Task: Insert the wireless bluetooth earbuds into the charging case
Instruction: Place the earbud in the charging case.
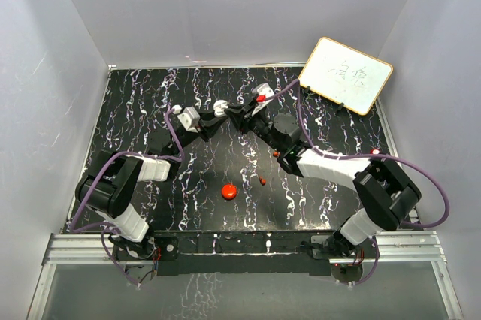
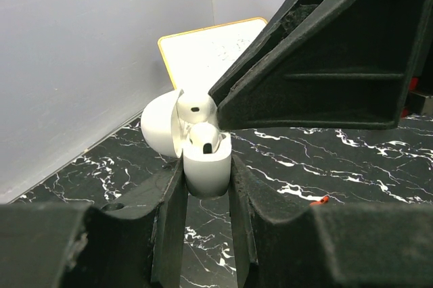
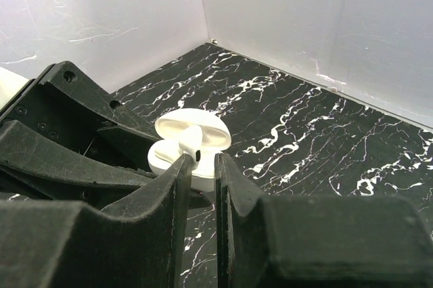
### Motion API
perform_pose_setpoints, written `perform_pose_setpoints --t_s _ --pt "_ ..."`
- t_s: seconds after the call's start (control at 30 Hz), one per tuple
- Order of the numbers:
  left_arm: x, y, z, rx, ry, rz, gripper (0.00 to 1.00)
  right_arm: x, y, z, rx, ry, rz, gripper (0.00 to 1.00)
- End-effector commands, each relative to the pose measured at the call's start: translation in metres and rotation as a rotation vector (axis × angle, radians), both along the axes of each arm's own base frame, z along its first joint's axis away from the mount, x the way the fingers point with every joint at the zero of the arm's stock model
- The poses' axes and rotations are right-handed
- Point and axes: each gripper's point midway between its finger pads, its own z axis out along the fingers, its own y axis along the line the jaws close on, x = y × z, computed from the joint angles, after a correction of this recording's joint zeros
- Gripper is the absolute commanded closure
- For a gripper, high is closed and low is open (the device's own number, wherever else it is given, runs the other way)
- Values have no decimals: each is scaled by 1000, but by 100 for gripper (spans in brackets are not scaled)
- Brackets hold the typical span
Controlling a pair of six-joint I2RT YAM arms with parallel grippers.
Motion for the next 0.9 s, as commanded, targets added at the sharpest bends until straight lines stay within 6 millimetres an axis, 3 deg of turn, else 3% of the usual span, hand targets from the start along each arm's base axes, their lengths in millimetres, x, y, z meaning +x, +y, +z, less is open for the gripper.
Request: perform_pose_setpoints --t_s 0.0,0.13,0.27,0.5,0.73,0.87 --pt "-19 9 67 -96 -260 16 100 -6 -8 40 54 -68 -17 81" --pt "-19 9 67 -95 -259 18 100 -13 -15 50 65 -86 -23 80" --pt "-19 8 65 -91 -256 11 100 -13 -23 60 58 -98 -52 72" --pt "-22 5 62 -78 -256 -13 100 -3 -24 56 -4 -57 -95 69" --pt "-25 3 56 -64 -248 -34 100 13 -42 51 2 38 -219 61" --pt "-31 -3 49 -35 -253 -83 100 14 -41 62 -6 37 -194 60"
